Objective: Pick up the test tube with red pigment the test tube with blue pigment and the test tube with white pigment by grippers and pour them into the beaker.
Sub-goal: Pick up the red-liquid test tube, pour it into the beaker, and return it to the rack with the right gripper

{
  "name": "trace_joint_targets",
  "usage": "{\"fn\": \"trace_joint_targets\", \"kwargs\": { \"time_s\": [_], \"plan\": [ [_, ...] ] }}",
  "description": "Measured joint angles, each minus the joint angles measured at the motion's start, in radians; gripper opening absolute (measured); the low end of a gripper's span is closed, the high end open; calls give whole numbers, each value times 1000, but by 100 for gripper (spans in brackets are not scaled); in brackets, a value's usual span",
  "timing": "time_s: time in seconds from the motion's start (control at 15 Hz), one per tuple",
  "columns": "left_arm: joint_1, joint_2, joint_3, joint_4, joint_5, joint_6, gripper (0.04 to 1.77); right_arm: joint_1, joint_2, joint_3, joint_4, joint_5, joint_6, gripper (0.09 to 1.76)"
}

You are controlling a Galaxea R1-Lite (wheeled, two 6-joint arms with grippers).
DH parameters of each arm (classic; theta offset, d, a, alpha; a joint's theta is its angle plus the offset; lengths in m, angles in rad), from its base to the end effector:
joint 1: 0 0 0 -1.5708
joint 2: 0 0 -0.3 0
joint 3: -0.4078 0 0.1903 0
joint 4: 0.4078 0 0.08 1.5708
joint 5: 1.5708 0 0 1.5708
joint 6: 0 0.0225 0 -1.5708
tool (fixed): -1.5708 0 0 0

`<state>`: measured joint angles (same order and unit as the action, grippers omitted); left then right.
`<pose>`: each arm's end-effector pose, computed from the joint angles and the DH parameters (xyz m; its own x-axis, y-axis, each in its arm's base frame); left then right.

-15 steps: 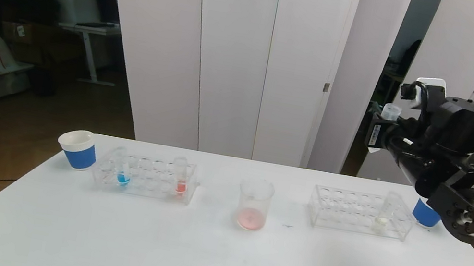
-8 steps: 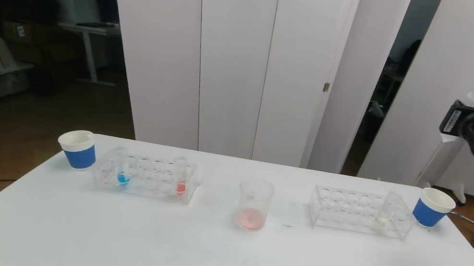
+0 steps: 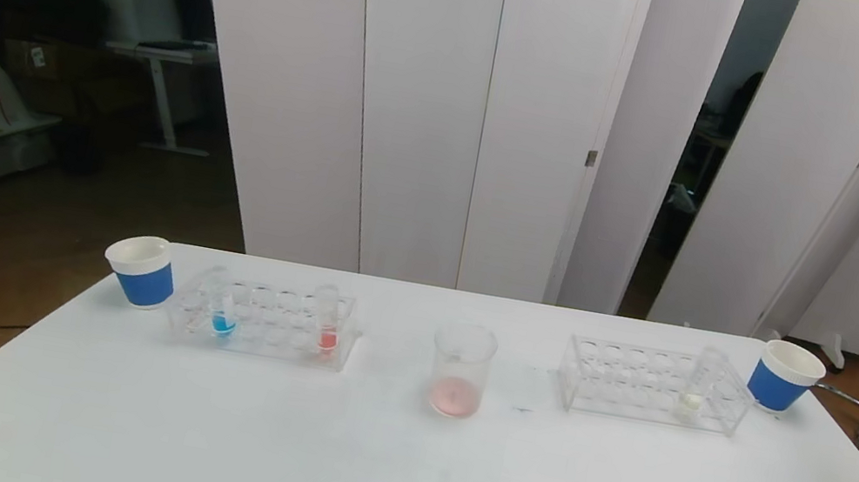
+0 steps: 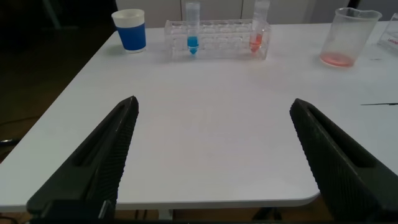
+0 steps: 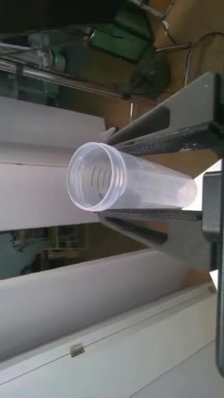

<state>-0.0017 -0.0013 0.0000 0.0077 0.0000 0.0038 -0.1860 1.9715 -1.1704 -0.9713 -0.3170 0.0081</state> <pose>-0.0229 0.0000 0.0747 1.0000 -0.0017 -0.0064 0.0017 1.0000 0.0038 0.3846 -0.0795 0.2205 0.8626 -0.4795 0.1609 0.4763 0.8772 0.0608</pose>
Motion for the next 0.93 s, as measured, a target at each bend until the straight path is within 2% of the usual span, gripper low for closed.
{"fn": "trace_joint_targets", "kwargs": {
  "time_s": [0.53, 0.93],
  "plan": [
    [0, 0, 0, 0, 0, 0, 174, -9, 187, 8, -99, -1, 20, 59],
    [0, 0, 0, 0, 0, 0, 174, -19, 292, 13, -102, -3, 32, 59]
  ]
}}
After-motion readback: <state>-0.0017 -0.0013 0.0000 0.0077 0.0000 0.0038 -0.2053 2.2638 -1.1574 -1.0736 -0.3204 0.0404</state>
